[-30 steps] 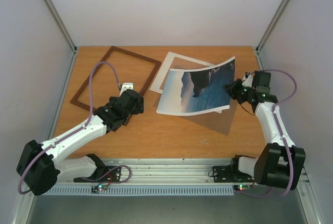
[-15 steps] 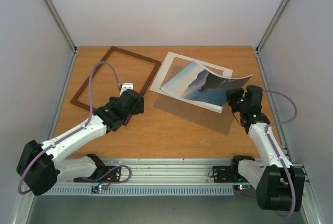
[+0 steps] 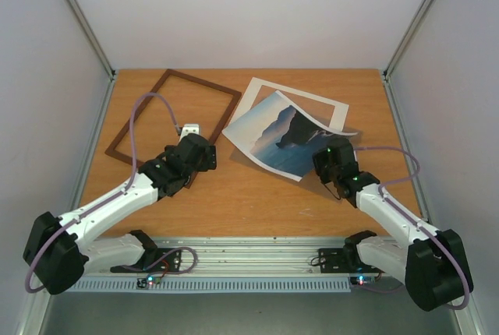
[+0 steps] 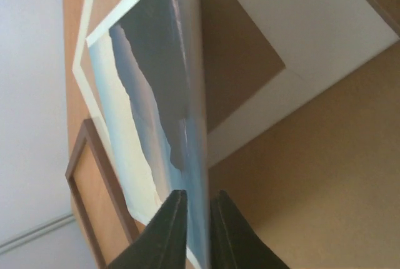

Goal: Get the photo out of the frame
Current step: Place the photo in the photo frame.

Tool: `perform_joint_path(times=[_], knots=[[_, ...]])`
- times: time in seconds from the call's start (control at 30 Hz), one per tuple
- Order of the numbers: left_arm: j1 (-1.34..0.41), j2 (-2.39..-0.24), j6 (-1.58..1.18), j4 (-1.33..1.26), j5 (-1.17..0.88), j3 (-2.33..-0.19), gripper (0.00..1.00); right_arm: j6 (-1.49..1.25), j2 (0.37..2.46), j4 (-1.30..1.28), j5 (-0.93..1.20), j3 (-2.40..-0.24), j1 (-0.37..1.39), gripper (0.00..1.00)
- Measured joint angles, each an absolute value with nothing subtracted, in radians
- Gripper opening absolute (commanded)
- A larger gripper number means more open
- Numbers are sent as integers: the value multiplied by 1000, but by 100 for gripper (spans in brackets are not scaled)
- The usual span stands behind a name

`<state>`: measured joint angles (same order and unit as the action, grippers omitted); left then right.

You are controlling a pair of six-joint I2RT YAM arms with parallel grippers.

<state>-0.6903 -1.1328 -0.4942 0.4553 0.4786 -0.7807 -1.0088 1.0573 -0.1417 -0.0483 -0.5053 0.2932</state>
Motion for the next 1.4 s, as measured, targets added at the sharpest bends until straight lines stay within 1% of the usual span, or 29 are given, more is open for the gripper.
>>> perform_joint_path(times=[0.2,0.37,0.53,0.57,0.67,0.9,1.0,1.17,1.4], knots=[[-690,-1118,-502,455,463,-773,99,-1027,1025,-221,-73,-505,340,31],[-690,-1115,-509,453,448,-770,100,-1019,987,-302,-72,-505,411,41],[-690,-1115,-513,453,437,-770,99,-1011,966,-370,-75,-511,512,52],[-690,-1115,-513,453,435,-770,99,-1008,968,-384,-75,-517,535,56],[-690,-1115,-513,453,432,-770,99,-991,997,-409,-71,-548,614,62],[-690,-1115,-515,452,430,-770,99,-920,1178,-458,-88,-707,841,72],[-690,-1115,-516,452,430,-770,99,-901,1248,-461,-90,-765,913,75],[-690,-1115,-516,453,432,-770,99,-884,1347,-461,-71,-801,953,80],[-690,-1115,-517,453,434,-770,99,-833,1371,-503,-58,-838,975,86]])
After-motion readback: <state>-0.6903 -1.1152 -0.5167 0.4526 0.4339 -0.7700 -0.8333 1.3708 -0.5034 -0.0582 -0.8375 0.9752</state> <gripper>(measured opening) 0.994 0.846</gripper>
